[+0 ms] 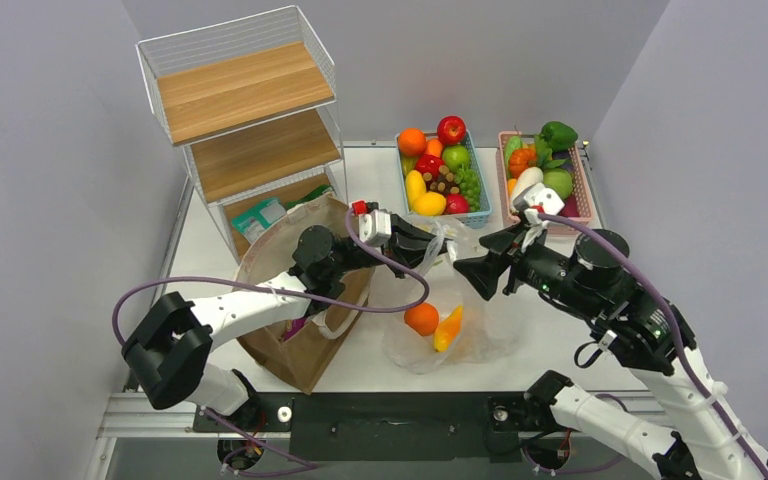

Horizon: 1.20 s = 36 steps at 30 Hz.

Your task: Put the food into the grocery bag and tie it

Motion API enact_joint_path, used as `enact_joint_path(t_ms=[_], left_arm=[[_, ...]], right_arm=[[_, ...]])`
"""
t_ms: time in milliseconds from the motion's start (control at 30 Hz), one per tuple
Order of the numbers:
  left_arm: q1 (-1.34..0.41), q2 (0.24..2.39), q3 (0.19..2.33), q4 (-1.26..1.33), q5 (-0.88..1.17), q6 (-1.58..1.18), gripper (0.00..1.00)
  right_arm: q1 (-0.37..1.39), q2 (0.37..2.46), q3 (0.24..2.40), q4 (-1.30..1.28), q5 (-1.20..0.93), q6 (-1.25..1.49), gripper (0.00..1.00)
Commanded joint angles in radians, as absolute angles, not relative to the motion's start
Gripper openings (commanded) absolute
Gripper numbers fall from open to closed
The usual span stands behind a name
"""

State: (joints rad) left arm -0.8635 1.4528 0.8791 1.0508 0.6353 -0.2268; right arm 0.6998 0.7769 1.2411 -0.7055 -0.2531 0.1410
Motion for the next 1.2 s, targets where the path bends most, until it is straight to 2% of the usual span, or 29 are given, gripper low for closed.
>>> enact_joint_path(t_ms=[0,67,167,400,467,667,967,1167], left_arm=[[-0.871,1.408,0.881,1.089,0.615,-0.235,0.0],[-0.875,1.403,0.879,1.082,0.61,-0.231,0.0],[-0.876,1.396,0.872,1.076,0.602,-0.23,0.0],[-0.879,1.381,0.869,1.061,0.593,-0.227,0.0],[-0.879,1.379,0.868,1.058,0.588,-0.227,0.0],[-0.881,1.373,0.868,1.05,0.576,-0.226,0.0],[-0.882,1.368,0.866,1.047,0.563,-0.234,0.0],[-0.882,1.363,0.862,1.05,0.544,-0.244,0.0]], right_arm=[[0.638,0.75,1.273,-0.683,-0.233,0.175,0.6],[0.601,0.744,1.267,-0.673,-0.26,0.196,0.56],[0.579,0.732,1.244,-0.663,-0.248,0.223,0.42],[0.549,0.712,1.162,-0.629,-0.34,0.264,0.39],[0.549,0.718,1.138,-0.613,-0.411,0.271,0.33],[0.548,0.741,1.085,-0.542,-0.626,0.3,0.24],[0.559,0.788,1.055,-0.429,-0.749,0.342,0.23],[0.565,0.799,1.026,-0.356,-0.767,0.371,0.26]])
